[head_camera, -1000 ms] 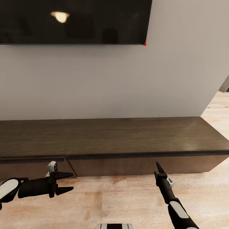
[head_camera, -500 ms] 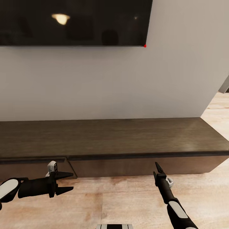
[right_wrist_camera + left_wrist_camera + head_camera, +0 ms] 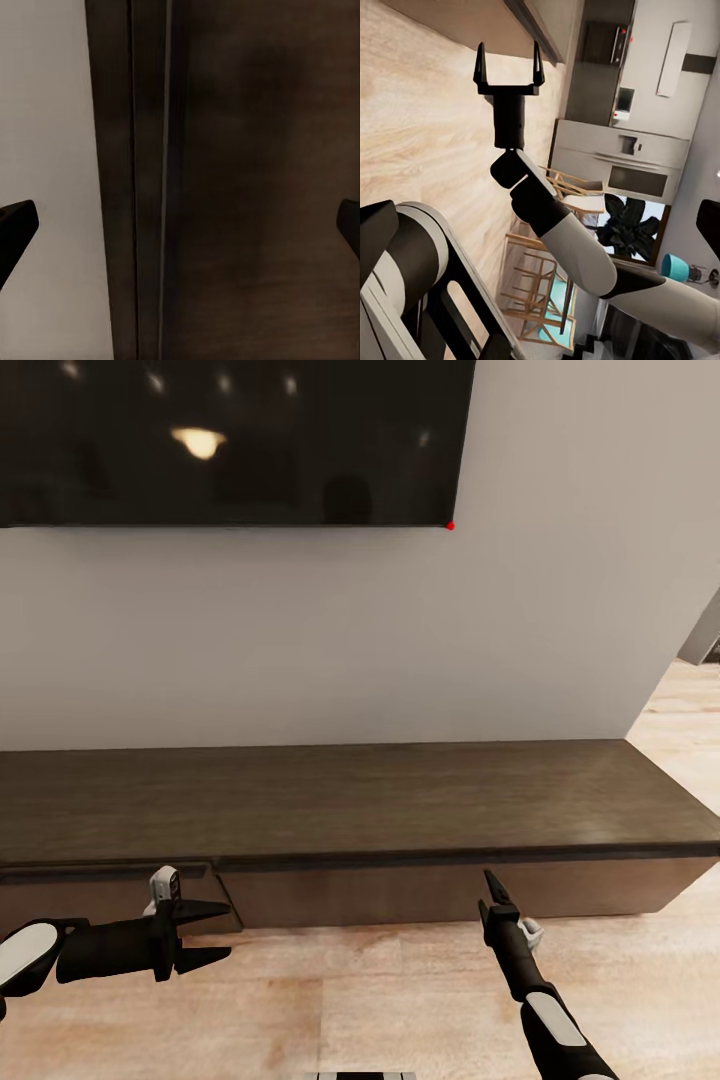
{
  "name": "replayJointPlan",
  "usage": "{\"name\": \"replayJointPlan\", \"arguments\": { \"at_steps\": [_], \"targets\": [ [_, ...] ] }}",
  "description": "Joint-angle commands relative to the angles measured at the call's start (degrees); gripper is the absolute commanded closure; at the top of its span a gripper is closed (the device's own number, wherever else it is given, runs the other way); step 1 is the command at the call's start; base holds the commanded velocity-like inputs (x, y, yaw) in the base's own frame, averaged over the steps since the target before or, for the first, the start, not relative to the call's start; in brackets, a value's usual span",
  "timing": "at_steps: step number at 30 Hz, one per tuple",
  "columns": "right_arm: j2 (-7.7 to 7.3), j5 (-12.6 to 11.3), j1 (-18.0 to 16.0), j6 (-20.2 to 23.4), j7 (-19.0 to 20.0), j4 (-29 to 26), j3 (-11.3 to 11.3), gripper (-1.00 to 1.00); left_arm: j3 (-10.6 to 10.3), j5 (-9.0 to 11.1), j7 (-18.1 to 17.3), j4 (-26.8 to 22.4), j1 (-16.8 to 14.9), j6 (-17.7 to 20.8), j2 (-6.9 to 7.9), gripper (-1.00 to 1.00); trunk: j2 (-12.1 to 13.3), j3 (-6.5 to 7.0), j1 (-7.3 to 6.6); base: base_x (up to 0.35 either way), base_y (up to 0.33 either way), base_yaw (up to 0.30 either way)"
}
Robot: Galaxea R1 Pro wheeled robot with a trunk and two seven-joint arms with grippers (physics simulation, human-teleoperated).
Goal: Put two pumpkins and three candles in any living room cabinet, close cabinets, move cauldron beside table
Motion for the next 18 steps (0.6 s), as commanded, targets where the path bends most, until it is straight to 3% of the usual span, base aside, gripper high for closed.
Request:
{"name": "replayJointPlan", "arguments": {
  "at_steps": [1,18],
  "targets": [
    [0.04,-0.5,0.0,0.6,0.2,0.0,-0.2,-1.0,-0.2,-0.3,-0.6,0.0,-0.1,0.0,0.06,-1.0,0.0,-0.05,-0.01,0.0,0.0,0.0],
    [0.07,-0.4,0.0,0.5,0.2,0.0,-0.2,-1.0,-0.2,-0.4,-0.6,0.0,-0.1,-0.1,0.06,-1.0,0.0,-0.05,-0.01,0.049,0.012,0.0]
  ]
}}
